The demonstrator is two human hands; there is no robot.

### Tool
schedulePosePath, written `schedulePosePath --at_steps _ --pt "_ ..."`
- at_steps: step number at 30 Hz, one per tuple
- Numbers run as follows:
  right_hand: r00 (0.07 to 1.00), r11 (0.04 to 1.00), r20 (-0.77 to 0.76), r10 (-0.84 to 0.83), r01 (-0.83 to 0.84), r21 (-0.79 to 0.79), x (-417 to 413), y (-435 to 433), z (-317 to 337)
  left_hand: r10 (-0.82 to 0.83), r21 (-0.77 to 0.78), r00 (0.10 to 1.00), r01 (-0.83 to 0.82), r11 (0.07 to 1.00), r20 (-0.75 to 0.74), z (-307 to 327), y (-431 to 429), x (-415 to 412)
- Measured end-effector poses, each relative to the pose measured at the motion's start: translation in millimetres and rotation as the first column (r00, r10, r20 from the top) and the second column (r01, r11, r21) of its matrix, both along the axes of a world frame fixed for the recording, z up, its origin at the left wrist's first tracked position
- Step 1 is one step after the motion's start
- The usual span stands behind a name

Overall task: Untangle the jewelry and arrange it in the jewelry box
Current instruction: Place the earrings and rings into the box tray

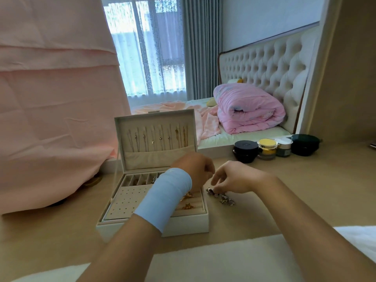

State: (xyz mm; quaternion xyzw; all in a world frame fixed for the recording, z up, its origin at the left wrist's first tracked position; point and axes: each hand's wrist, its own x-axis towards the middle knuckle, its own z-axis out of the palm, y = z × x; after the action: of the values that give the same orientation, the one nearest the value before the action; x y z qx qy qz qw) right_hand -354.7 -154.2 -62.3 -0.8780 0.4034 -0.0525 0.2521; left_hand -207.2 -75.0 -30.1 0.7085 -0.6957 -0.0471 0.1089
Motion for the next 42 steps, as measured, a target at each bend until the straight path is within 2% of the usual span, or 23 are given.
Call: schedulePosePath --at_steps 3,6,11,13,15,17,20,23,28,31,33,36,39,42 --pt "1.0 0.999 0.003 -0.007 0.007 -0.032 2.0 -3.8 -8.5 0.009 0.055 0.995 -0.014 0.998 0.104 -5.7 -11.6 -5.6" --pt "1.0 1.0 0.029 -0.002 0.002 0.003 -0.4 -9.0 -12.0 0.0 0.045 0.987 -0.008 0.999 0.162 -11.8 -15.1 -7.8" --pt "0.977 0.998 0.212 -0.028 0.015 0.06 -8.1 -14.4 -4.2 0.005 0.011 0.978 -0.007 1.0 0.21 -15.8 -17.1 -6.1" --pt "0.931 0.991 0.357 -0.078 0.032 0.133 -9.7 -15.0 -0.9 0.031 -0.022 0.993 -0.029 0.999 0.116 -15.2 -15.9 -5.1" --pt "0.868 0.972 0.478 -0.137 0.024 0.235 -12.2 -13.3 3.3 0.065 -0.059 0.994 -0.07 0.996 -0.084 -15.6 -16.0 -2.6" --pt "0.818 0.95 0.545 -0.183 0.004 0.312 -12.4 -12.2 5.5 0.063 -0.116 0.964 -0.096 0.989 -0.258 -16.2 -15.5 0.1" --pt "0.758 0.926 0.602 -0.252 0.007 0.378 -8.4 -10.9 5.2 0.021 -0.176 0.917 -0.099 0.979 -0.399 -15.9 -11.8 3.8" --pt "0.807 0.931 0.552 -0.209 -0.009 0.366 -2.6 -7.8 2.2 0.034 -0.196 0.919 -0.121 0.973 -0.394 -15.7 -6.9 10.9" --pt "0.959 0.989 0.274 -0.072 0.034 0.142 6.4 -6.3 -10.6 0.058 -0.216 0.933 -0.142 0.966 -0.354 -17.9 2.1 25.9" --pt "0.991 0.998 0.122 -0.053 0.049 0.034 11.3 -4.5 -18.5 0.019 -0.223 0.932 -0.106 0.969 -0.361 -19.6 8.3 32.2" --pt "0.995 0.997 0.078 -0.068 0.071 -0.033 15.1 -3.8 -21.8 0.013 -0.225 0.929 -0.103 0.969 -0.37 -18.5 12.0 35.8" --pt "0.996 0.991 0.07 -0.062 0.07 -0.115 18.8 -2.4 -22.4 -0.005 -0.227 0.917 -0.093 0.969 -0.399 -12.9 19.6 41.5" --pt "0.993 0.99 0.113 -0.046 0.061 -0.13 17.4 -1.3 -17.4 -0.001 -0.203 0.912 -0.09 0.975 -0.409 -5.9 29.1 48.5" --pt "0.971 0.993 0.235 -0.047 0.07 -0.093 13.8 0.6 -5.5 0.012 -0.166 0.917 -0.085 0.982 -0.399 -2.5 39.3 59.2"
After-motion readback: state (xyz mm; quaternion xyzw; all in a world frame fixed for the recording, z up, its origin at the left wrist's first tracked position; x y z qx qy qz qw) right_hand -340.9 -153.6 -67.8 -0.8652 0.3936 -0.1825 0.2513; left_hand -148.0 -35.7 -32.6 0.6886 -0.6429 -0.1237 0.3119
